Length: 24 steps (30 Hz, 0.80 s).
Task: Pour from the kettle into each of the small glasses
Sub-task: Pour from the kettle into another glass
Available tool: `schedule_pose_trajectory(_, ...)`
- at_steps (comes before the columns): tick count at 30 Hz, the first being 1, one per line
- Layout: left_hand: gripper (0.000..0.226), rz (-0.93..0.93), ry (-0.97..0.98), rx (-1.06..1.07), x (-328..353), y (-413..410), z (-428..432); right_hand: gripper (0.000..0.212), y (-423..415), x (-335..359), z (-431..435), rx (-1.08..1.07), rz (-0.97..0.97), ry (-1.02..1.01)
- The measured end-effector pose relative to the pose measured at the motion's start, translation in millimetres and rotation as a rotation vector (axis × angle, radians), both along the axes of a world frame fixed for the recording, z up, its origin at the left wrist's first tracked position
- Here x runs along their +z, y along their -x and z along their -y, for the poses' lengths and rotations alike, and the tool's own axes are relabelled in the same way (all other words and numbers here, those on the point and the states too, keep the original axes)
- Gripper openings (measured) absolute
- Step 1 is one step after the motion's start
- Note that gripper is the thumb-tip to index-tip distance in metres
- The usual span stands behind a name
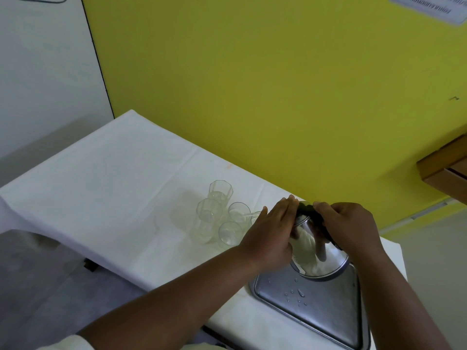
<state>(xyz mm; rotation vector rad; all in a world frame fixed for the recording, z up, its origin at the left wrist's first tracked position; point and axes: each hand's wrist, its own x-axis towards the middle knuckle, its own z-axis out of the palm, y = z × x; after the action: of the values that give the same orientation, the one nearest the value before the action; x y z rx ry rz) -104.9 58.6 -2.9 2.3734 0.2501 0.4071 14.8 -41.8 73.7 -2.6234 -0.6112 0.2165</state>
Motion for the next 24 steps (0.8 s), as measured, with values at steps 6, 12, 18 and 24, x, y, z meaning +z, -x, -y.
schedule_pose_trajectory(6,0.086,0.001,-0.002,-0.006,-0.5,-0.5,0.1,0.055,-1.3,-1.3,1.7,-0.006,-0.001,-0.015)
schedule_pose_trajectory(12,0.086,-0.007,-0.014,-0.014,-0.7,-1.6,1.1,0.055,-1.1,-0.3,2.8,-0.012,0.004,-0.017)
schedule_pose_trajectory(18,0.086,-0.001,-0.014,-0.013,-0.4,-2.1,2.6,0.053,0.7,-0.4,4.9,-0.016,-0.019,-0.058)
schedule_pose_trajectory(24,0.084,0.033,-0.090,-0.034,0.8,-2.4,6.9,0.058,4.1,-18.0,21.8,-0.133,-0.142,-0.274)
